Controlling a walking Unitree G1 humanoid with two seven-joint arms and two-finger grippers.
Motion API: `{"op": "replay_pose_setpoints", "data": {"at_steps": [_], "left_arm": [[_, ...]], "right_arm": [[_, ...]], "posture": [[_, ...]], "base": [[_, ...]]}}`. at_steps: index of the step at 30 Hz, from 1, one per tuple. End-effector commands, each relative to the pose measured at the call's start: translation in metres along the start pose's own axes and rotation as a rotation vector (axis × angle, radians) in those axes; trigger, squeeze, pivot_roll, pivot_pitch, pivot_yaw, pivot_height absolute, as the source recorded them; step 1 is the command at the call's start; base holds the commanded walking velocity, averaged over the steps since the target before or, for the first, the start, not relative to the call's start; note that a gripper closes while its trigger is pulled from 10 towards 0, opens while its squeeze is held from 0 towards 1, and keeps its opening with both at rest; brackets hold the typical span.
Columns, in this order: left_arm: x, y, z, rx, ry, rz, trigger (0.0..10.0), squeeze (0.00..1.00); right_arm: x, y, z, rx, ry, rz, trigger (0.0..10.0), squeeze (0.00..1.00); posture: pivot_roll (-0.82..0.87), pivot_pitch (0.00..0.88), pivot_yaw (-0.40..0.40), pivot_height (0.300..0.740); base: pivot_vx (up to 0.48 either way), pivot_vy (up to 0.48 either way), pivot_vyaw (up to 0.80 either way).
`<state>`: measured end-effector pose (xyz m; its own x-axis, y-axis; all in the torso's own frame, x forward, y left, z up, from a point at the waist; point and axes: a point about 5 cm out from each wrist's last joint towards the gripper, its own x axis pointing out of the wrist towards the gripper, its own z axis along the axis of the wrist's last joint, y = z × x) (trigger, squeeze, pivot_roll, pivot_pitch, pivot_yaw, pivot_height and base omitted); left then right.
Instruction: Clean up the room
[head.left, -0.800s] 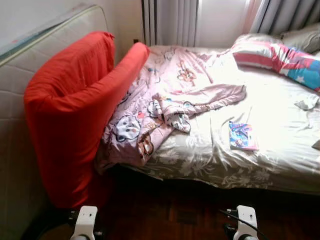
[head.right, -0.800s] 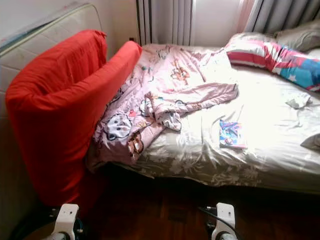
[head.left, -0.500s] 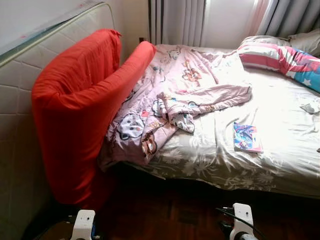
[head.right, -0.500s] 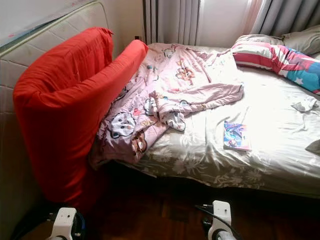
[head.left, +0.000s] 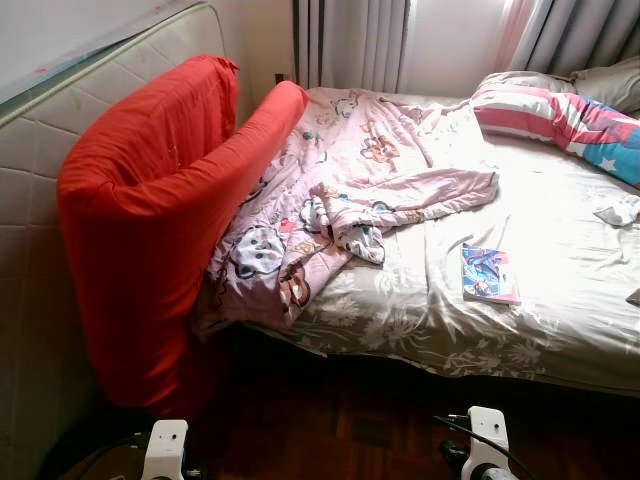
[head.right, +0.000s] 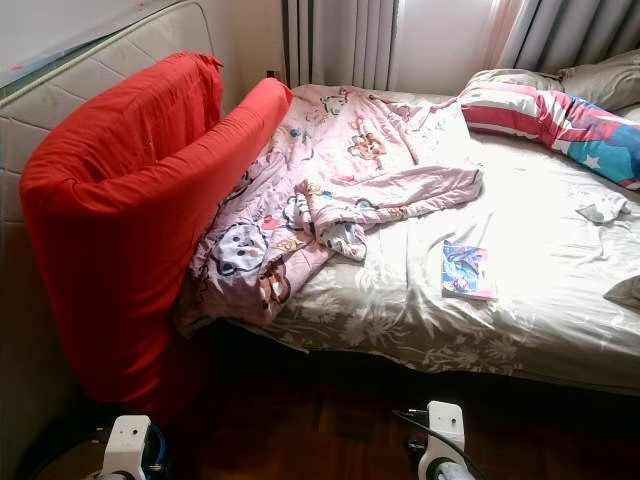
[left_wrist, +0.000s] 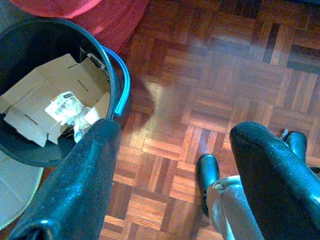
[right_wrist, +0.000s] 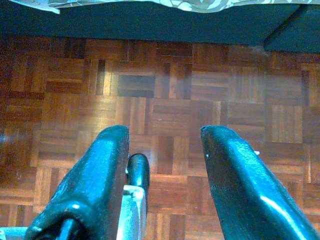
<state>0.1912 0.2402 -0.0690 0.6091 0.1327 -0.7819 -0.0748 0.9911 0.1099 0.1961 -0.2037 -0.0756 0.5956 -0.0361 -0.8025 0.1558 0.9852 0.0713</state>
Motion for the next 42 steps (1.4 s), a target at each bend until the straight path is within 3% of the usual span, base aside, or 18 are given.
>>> {"op": "replay_pose_setpoints", "data": {"at_steps": [1,24,42], "left_arm": [[0.0,-0.001,-0.002,-0.007,0.004,-0.004,10.0,0.0],[-0.001,-0.004,-0.007,-0.024,0.018,-0.007,10.0,0.0],[-0.005,-0.014,-0.03,-0.049,0.06,-0.017,10.0,0.0]], "right_arm": [[0.0,0.0,0.0,0.002,0.003,-0.001,10.0,0.0],[0.0,0.001,-0.004,0.003,0.007,-0.003,10.0,0.0],[-0.006,-0.012,-0.024,0.024,0.035,-0.048,10.0,0.0]], "posture": [[0.02,0.0,-0.007,0.74],[0.01,0.0,-0.003,0.74],[0.0,0.0,-0.05,0.74]], "base": [[0.0,-0.281,0.0],[0.0,-0.302,0.0],[0.0,-0.293,0.0]]}}
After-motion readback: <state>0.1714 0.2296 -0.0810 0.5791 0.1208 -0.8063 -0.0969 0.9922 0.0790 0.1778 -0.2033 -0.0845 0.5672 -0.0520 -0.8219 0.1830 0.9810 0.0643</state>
